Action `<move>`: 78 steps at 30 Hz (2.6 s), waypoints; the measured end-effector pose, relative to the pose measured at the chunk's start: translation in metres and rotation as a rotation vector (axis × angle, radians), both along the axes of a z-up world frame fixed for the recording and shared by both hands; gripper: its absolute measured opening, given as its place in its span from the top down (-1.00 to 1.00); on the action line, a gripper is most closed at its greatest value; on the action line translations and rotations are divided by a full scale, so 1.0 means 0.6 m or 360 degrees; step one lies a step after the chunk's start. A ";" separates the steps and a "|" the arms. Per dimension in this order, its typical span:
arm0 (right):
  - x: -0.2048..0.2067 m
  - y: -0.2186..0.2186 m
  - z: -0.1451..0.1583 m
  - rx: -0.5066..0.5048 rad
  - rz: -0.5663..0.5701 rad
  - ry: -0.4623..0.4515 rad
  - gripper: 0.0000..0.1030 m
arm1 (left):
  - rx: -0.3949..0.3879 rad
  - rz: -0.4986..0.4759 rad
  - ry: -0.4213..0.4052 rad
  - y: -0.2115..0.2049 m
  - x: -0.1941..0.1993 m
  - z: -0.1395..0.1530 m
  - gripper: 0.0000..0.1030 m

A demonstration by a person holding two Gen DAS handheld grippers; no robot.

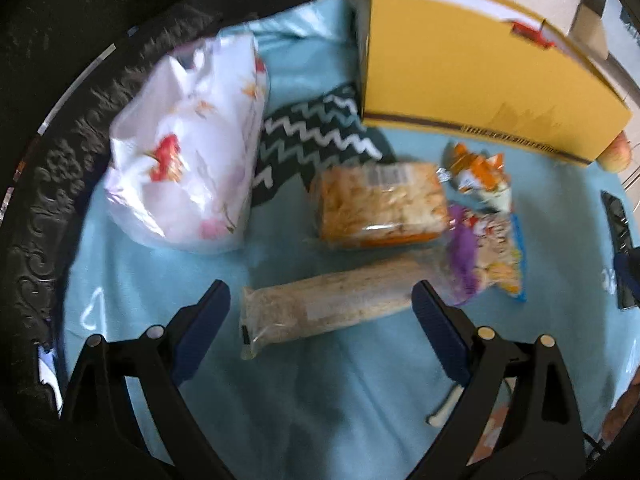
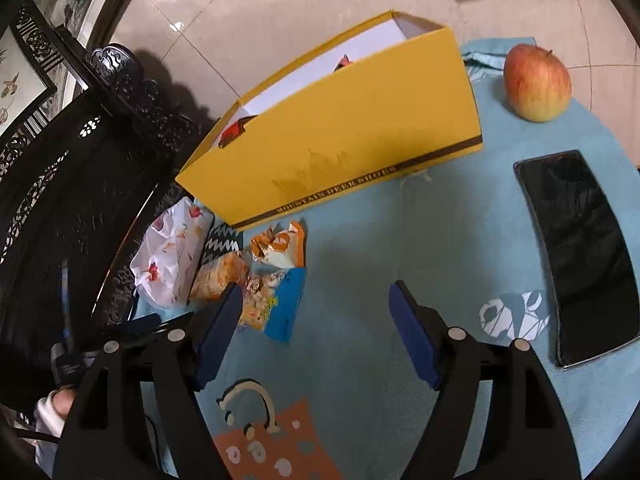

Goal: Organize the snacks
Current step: 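Move both grippers back from the box toward the remaining snacks, then grasp the long clear grain-stick bag with the left gripper, then grasp the purple-and-blue snack bag with the right gripper while the left gripper holds the stick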

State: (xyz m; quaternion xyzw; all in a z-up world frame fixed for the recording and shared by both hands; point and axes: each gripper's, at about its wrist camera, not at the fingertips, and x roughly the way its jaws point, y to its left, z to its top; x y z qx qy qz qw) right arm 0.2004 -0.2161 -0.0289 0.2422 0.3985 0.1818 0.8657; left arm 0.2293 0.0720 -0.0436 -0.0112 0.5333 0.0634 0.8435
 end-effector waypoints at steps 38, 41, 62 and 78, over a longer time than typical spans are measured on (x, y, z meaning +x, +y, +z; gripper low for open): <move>0.002 -0.004 -0.019 0.0033 0.0008 0.0088 -0.70 | -0.0419 -0.0276 0.0271 -0.052 -0.061 0.046 -0.93; 0.003 -0.003 -0.020 0.0029 0.0006 0.0090 -0.71 | -0.0350 -0.0261 0.0242 -0.037 -0.037 0.049 -0.93; 0.013 0.150 -0.021 -0.0745 0.0454 -0.0178 -0.70 | -0.0056 -0.0244 0.0092 -0.041 -0.066 0.015 0.48; 0.051 0.232 -0.031 -0.1038 0.0869 -0.0301 0.71 | -0.0088 -0.0183 0.0083 -0.056 -0.067 -0.011 0.48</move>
